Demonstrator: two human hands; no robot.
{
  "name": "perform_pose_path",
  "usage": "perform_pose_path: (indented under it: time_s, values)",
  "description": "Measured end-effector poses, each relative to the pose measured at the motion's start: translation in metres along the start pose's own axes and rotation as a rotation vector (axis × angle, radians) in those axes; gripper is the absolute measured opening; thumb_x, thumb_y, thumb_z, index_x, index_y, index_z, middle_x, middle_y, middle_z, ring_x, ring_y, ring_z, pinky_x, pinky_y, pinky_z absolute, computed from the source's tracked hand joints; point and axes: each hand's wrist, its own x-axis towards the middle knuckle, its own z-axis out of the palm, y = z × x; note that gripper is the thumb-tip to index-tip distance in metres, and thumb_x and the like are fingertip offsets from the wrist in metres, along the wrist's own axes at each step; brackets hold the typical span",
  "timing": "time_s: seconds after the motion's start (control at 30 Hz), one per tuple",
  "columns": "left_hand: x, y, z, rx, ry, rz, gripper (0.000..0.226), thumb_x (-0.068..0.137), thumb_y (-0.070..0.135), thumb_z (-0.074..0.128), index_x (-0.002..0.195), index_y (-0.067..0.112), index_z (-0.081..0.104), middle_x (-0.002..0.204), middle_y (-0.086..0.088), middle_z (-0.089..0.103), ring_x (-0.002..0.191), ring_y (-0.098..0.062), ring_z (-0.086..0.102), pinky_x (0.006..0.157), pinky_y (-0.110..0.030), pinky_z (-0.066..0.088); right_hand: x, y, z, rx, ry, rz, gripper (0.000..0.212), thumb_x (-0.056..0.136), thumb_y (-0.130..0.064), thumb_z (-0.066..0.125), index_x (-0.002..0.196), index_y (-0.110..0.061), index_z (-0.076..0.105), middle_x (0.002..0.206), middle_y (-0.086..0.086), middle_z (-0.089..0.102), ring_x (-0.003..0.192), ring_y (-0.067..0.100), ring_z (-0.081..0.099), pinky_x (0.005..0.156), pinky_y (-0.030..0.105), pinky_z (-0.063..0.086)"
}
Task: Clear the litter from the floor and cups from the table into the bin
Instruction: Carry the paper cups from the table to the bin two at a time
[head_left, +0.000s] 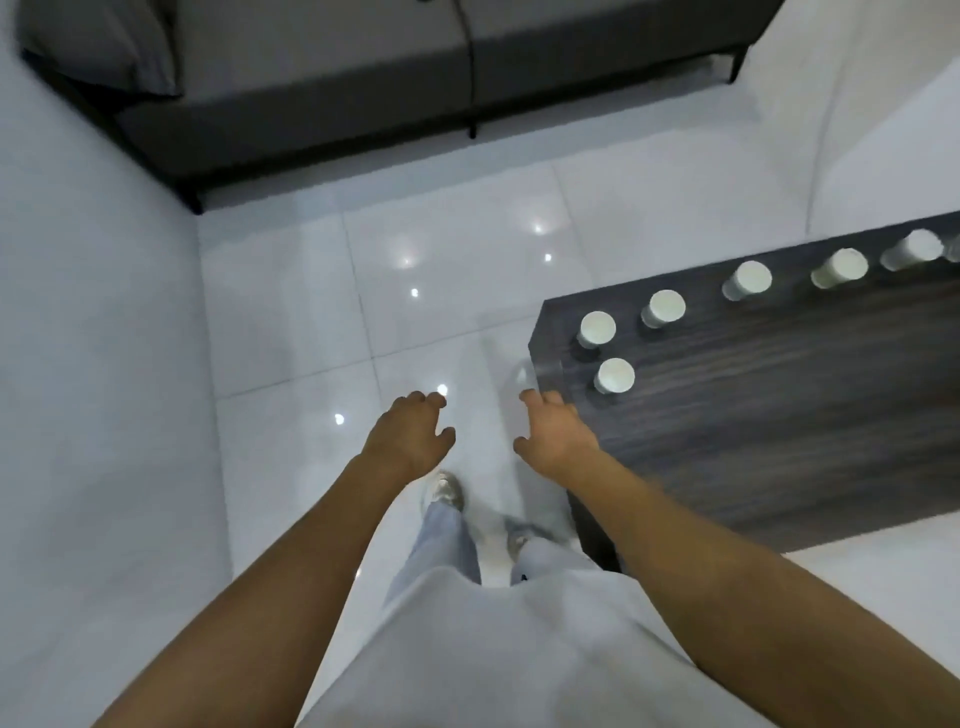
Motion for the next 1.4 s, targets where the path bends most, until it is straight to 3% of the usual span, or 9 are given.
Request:
perform_pose_path:
  time_s: [0.33, 0.63, 0.93, 1.07, 1.23, 1.4]
  values:
    - [0.104, 0.051, -0.059, 0.258, -0.146, 0.347, 0.049, 0.095, 0.034, 0.05, 0.139, 0.013, 0.041, 0.129, -0.01, 0.05, 0.123, -0.027, 0.043, 0.095, -0.036, 0.043, 0.015, 0.015, -0.019, 0.307, 0.132, 0.334, 0.058, 0.091, -0.023, 0.056, 0.142, -0.017, 0.03, 0.137, 0.01, 0.036, 0.125, 0.031, 0.038, 0.099, 0.043, 0.042]
    - [0.187, 0.158, -0.045, 0.413, -0.25, 0.547, 0.048, 0.093, 0.033, 0.052, 0.136, 0.014, 0.043, 0.129, -0.009, 0.051, 0.12, -0.026, 0.046, 0.093, -0.035, 0.043, 0.052, 0.093, -0.048, 0.516, 0.194, 0.551, 0.054, 0.092, -0.024, 0.058, 0.139, -0.017, 0.033, 0.133, 0.011, 0.04, 0.121, 0.031, 0.041, 0.097, 0.042, 0.043]
    - [0.263, 0.218, -0.003, 0.587, -0.308, 0.712, 0.043, 0.092, 0.027, 0.054, 0.131, 0.011, 0.049, 0.128, -0.009, 0.053, 0.116, -0.027, 0.049, 0.098, -0.035, 0.042, 0.108, 0.149, -0.04, 0.656, 0.17, 0.679, 0.056, 0.09, -0.023, 0.057, 0.14, -0.018, 0.033, 0.136, 0.01, 0.038, 0.126, 0.031, 0.037, 0.099, 0.042, 0.041]
    - [0.301, 0.23, 0.035, 0.675, -0.294, 0.826, 0.048, 0.092, 0.026, 0.055, 0.137, 0.013, 0.043, 0.142, -0.008, 0.043, 0.128, -0.027, 0.04, 0.113, -0.036, 0.03, 0.149, 0.169, -0.017, 0.718, 0.183, 0.74, 0.056, 0.088, -0.02, 0.057, 0.139, -0.019, 0.034, 0.137, 0.01, 0.036, 0.126, 0.031, 0.036, 0.099, 0.042, 0.04]
    - [0.347, 0.223, 0.083, 0.861, -0.294, 1.015, 0.054, 0.092, 0.03, 0.056, 0.141, 0.02, 0.035, 0.151, -0.009, 0.028, 0.142, -0.03, 0.02, 0.119, -0.042, 0.016, 0.199, 0.183, 0.012, 0.737, 0.258, 0.809, 0.075, 0.085, -0.031, 0.067, 0.146, -0.028, 0.023, 0.152, 0.007, 0.021, 0.135, 0.032, 0.027, 0.104, 0.045, 0.036]
    - [0.386, 0.215, 0.112, 0.985, -0.335, 1.049, 0.064, 0.091, 0.033, 0.06, 0.145, 0.025, 0.027, 0.156, -0.01, 0.015, 0.144, -0.037, 0.009, 0.117, -0.054, 0.017, 0.24, 0.187, 0.035, 0.713, 0.247, 0.827, 0.078, 0.086, -0.033, 0.067, 0.148, -0.028, 0.02, 0.156, 0.008, 0.012, 0.139, 0.033, 0.021, 0.106, 0.046, 0.036]
